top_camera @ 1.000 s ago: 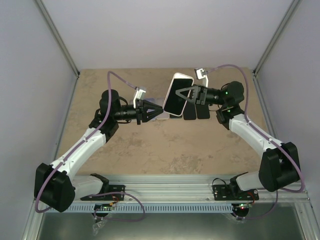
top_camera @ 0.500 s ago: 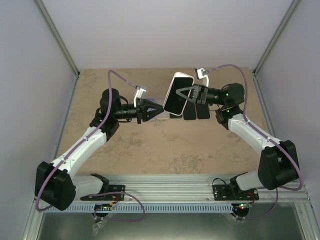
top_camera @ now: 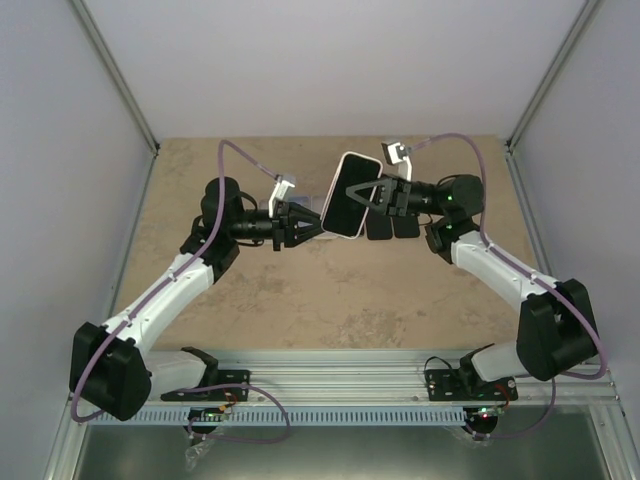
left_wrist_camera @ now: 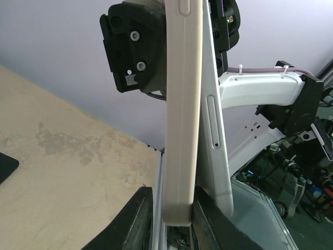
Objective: Take the phone out of the phone case
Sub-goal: Remove the phone case from the phone.
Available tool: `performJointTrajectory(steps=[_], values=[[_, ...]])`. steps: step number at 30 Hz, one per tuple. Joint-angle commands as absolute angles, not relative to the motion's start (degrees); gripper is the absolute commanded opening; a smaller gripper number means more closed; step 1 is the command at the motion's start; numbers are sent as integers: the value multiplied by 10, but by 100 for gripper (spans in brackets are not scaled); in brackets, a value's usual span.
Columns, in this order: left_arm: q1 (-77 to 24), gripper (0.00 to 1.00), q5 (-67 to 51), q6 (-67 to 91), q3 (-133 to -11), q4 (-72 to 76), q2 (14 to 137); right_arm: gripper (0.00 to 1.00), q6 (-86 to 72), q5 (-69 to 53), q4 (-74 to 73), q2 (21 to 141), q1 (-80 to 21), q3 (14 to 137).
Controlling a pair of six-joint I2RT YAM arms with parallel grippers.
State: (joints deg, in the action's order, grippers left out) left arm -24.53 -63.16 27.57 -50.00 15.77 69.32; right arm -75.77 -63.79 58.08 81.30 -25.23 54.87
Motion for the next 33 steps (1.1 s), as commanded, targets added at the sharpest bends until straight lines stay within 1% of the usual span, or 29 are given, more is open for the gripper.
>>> performJointTrajectory(steps=[1,5,10,13,21,24,27,30,33], values=[[-236,20,-510,285,-502,141,733,0,-820,-716,673,790,-319,557],[-235,21,-539,300,-503,172,730,1,-802,-721,657,791,-329,547],[-237,21,-592,339,-506,225,720,1,-741,-726,591,795,-342,534],[-237,19,-591,331,-507,214,714,1,-703,-727,552,798,-345,535],[-237,16,-579,315,-515,193,706,0,-567,-728,389,799,-353,550],[-237,12,-572,303,-515,178,704,1,-499,-725,312,800,-352,573],[-237,7,-566,298,-507,171,699,1,-468,-724,275,801,-343,594],[-237,0,-563,301,-497,173,695,11,-454,-721,252,799,-325,609],[-237,0,-564,307,-490,180,693,22,-454,-718,245,793,-306,614]])
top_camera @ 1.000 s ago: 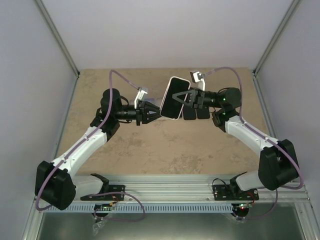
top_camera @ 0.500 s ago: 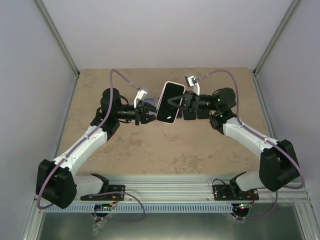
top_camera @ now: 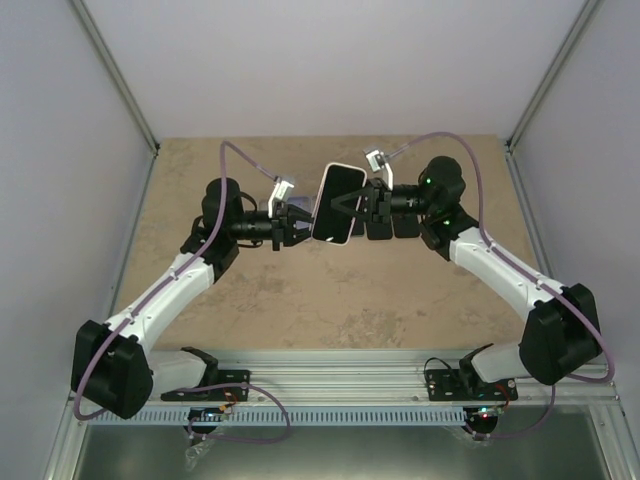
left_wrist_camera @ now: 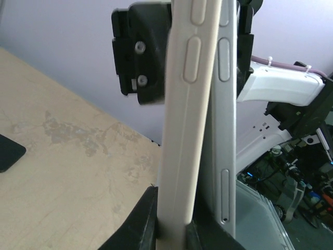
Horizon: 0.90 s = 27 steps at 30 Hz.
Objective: Take the phone out of the phone case
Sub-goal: Remove the phone case from the phone.
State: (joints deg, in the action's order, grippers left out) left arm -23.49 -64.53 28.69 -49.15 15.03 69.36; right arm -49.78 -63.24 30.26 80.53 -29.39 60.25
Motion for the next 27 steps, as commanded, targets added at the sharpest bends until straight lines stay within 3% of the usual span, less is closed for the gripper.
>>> performJointTrajectory(steps=[1,7,15,22,27], values=[[-237,0,-563,309,-490,181,693,27,-455,-716,244,790,-299,615],[-236,0,-565,320,-487,193,694,44,-455,-706,228,776,-260,620],[-233,0,-567,326,-476,204,688,44,-490,-707,259,771,-226,616],[-233,0,-570,329,-476,210,687,20,-518,-709,285,775,-223,613],[-234,0,-577,326,-481,210,689,9,-515,-705,283,784,-238,609]])
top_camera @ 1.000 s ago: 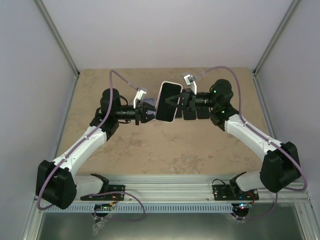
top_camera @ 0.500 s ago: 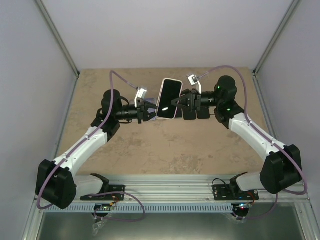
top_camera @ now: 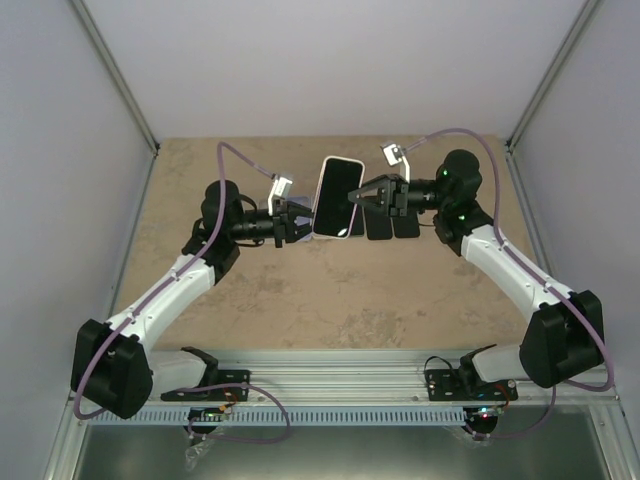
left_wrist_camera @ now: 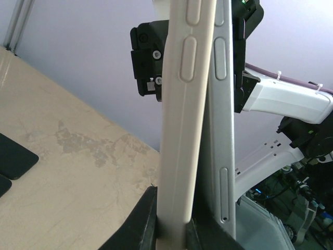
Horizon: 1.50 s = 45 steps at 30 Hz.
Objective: Take the phone out of the phone case
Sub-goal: Remove the phone case from the phone.
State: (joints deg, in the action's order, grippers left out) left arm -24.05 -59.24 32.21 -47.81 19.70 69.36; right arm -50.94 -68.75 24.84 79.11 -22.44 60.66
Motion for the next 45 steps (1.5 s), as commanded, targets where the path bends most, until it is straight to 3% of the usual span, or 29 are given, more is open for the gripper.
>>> performJointTrajectory(steps=[1,4,7,10,26,31,39,41,45], values=[[-234,0,-577,323,-483,207,689,4,-513,-705,283,784,-242,609],[-234,3,-574,318,-491,198,690,1,-502,-706,270,787,-249,610],[-234,20,-567,304,-510,178,693,1,-477,-706,241,786,-256,613],[-234,31,-565,296,-527,166,701,0,-447,-706,208,785,-265,614],[-234,37,-587,353,-521,229,707,1,-399,-701,163,810,-333,603],[-235,33,-581,348,-522,223,708,1,-395,-701,156,817,-339,608],[-234,9,-572,344,-513,208,702,1,-358,-687,110,818,-318,637],[-232,4,-568,345,-512,204,702,6,-358,-681,103,819,-302,647],[-225,0,-557,365,-510,208,705,30,-351,-667,88,817,-268,665]])
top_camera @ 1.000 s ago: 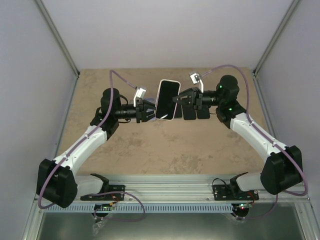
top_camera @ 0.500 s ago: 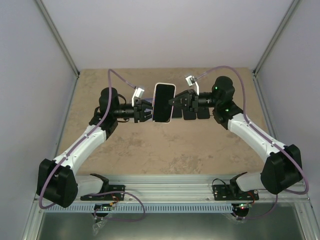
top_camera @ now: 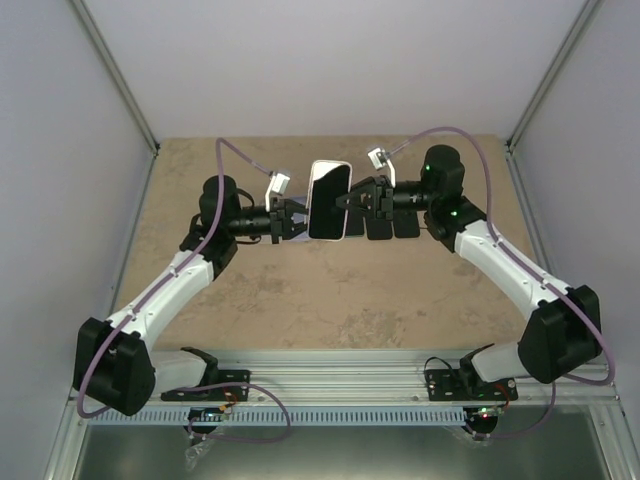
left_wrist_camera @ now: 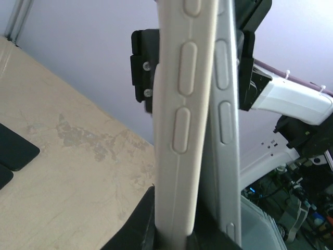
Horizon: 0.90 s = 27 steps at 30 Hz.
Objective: Take the phone out of the phone case
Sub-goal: Remove the phone case from the phone.
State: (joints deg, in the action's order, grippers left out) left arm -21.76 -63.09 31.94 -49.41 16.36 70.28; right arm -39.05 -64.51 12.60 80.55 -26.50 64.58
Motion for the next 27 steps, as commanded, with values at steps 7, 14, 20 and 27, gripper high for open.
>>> performJointTrajectory(steps=[7,14,20,27], values=[[-215,0,-551,415,-497,242,712,60,-249,-605,-13,803,-231,711],[-211,0,-528,455,-490,249,718,80,-78,-481,-118,774,-235,751],[-201,0,-480,505,-497,219,729,81,34,-345,-175,772,-272,769],[-196,0,-469,578,-487,247,749,81,129,-223,-187,777,-349,767]])
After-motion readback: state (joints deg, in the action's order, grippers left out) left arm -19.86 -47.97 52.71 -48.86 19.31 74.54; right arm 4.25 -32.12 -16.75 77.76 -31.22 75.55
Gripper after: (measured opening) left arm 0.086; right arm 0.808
